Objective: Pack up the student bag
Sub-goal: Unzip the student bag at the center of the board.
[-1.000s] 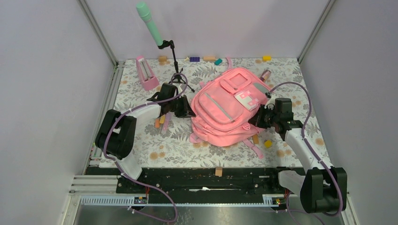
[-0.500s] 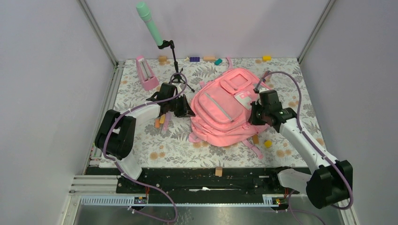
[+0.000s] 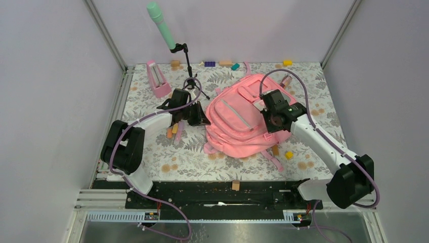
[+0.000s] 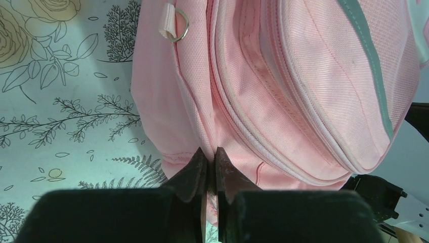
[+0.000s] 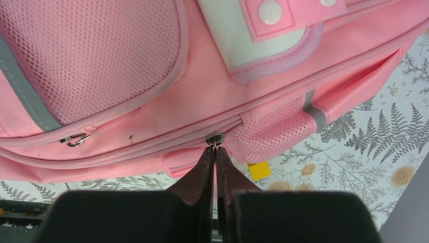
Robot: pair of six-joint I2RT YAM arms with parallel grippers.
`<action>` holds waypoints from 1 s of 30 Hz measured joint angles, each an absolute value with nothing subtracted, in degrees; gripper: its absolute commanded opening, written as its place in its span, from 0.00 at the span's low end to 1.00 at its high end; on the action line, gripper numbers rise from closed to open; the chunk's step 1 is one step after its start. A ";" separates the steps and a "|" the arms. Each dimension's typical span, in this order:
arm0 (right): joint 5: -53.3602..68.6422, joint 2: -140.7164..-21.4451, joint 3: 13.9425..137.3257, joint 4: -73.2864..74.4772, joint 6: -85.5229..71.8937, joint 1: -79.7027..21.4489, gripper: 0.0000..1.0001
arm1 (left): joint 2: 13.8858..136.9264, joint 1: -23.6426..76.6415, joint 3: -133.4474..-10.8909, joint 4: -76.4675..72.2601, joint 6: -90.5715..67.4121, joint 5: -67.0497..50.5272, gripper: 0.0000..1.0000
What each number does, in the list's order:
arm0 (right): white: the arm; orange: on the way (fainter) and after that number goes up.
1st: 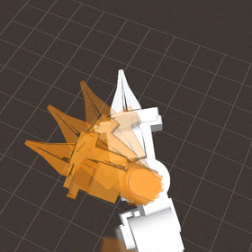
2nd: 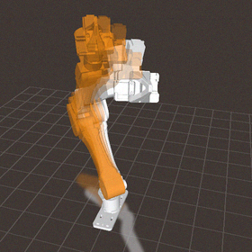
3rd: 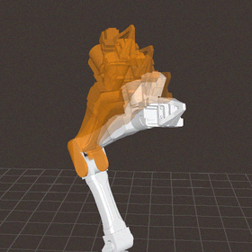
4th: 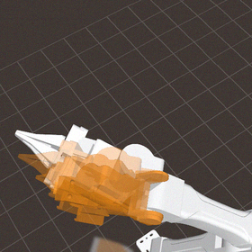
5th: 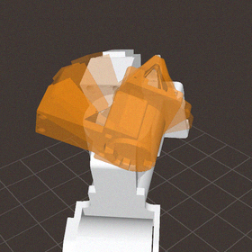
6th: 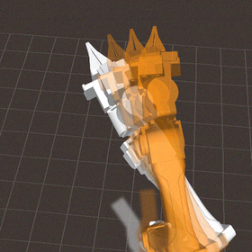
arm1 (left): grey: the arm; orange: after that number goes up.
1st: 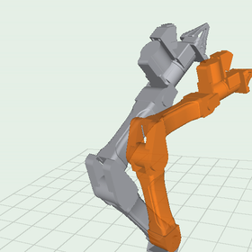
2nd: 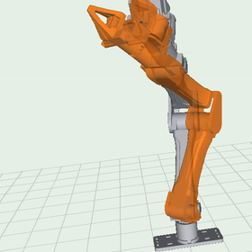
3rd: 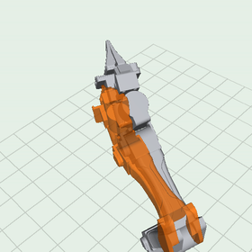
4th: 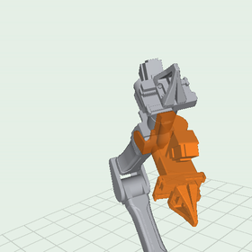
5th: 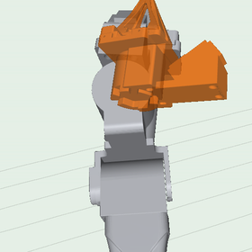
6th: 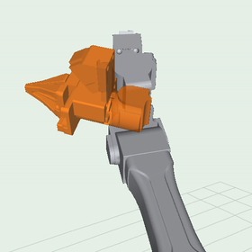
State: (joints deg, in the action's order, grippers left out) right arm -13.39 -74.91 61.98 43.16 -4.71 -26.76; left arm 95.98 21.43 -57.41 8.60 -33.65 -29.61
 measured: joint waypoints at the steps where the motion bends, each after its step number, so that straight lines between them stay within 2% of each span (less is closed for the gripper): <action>1: -13.23 -75.50 63.09 44.29 -4.34 -27.11 0.00 | 95.92 21.43 -57.41 8.62 -33.58 -29.56 0.00; 10: -8.78 -79.57 66.04 51.31 -6.07 -30.26 0.00 | 94.04 21.54 -57.08 9.69 -32.84 -28.16 0.00; 30: -2.96 -83.57 68.62 47.99 -23.33 -45.01 0.00 | 93.91 22.37 -56.05 8.01 -34.06 -27.86 0.00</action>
State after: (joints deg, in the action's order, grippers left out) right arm -2.96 -83.57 68.62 47.99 -23.33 -45.01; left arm 93.91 22.37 -56.05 8.01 -34.06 -27.86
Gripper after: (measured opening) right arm 0.030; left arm 0.043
